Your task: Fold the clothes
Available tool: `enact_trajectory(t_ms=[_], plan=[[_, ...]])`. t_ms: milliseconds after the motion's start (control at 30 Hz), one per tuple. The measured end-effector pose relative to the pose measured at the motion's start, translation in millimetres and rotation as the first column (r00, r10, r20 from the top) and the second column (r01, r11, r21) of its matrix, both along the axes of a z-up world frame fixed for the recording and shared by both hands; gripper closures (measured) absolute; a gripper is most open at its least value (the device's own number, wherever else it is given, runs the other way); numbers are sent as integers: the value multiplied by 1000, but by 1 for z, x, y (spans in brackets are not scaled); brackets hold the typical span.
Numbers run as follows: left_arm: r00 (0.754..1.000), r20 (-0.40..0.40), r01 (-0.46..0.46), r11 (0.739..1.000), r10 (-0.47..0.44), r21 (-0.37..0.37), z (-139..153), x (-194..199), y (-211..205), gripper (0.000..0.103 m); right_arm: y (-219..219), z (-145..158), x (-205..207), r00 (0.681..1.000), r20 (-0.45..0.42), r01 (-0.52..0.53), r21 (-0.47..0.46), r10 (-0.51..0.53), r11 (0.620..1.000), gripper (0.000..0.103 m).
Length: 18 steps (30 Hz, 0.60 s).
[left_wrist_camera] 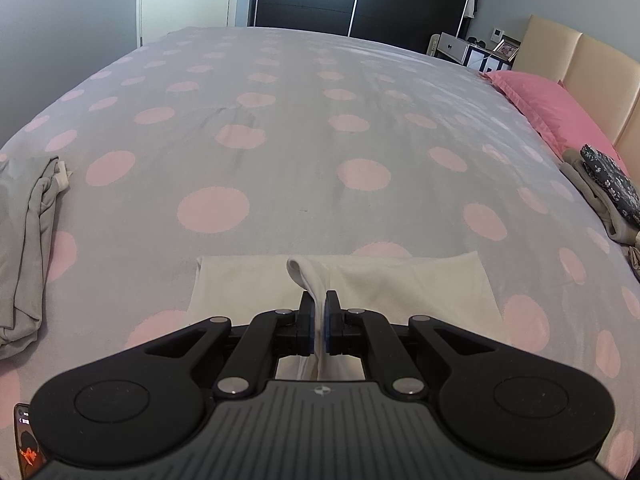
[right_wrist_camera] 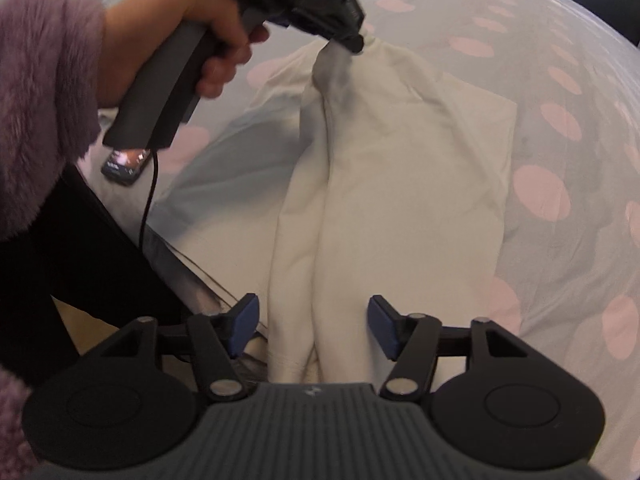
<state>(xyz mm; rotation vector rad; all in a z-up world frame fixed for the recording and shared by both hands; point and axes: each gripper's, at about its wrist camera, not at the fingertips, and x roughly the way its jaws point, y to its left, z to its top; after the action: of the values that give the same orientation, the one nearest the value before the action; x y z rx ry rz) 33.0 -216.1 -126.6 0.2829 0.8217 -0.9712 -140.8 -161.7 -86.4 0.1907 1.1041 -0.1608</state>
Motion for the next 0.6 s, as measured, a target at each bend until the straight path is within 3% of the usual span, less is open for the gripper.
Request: enact_trajectory(t_ms=[100, 200, 267, 300, 333, 600], plan=[[1000, -3, -4, 1000, 4, 4, -1, 1, 0, 101, 4, -11, 6, 1000, -18, -4, -14, 4, 1000, 39], [1000, -7, -18, 1000, 18, 13, -3, 1, -1, 101, 5, -21, 8, 999, -38, -11, -40, 9, 999, 47], [1000, -3, -20, 1000, 20, 24, -6, -1, -2, 101, 2, -23, 6, 999, -38, -12, -42, 11, 999, 61], [1000, -1, -22, 999, 22, 30, -8, -2, -3, 101, -1, -22, 4, 999, -34, -3, -31, 1, 1000, 80], [1000, 11, -17, 999, 17, 34, -8, -4, -4, 101, -5, -21, 3, 1000, -30, 7, -20, -8, 1000, 92], [1000, -7, 8, 1000, -8, 15, -2, 0, -3, 101, -30, 4, -9, 998, 26, 49, 115, -53, 992, 97]])
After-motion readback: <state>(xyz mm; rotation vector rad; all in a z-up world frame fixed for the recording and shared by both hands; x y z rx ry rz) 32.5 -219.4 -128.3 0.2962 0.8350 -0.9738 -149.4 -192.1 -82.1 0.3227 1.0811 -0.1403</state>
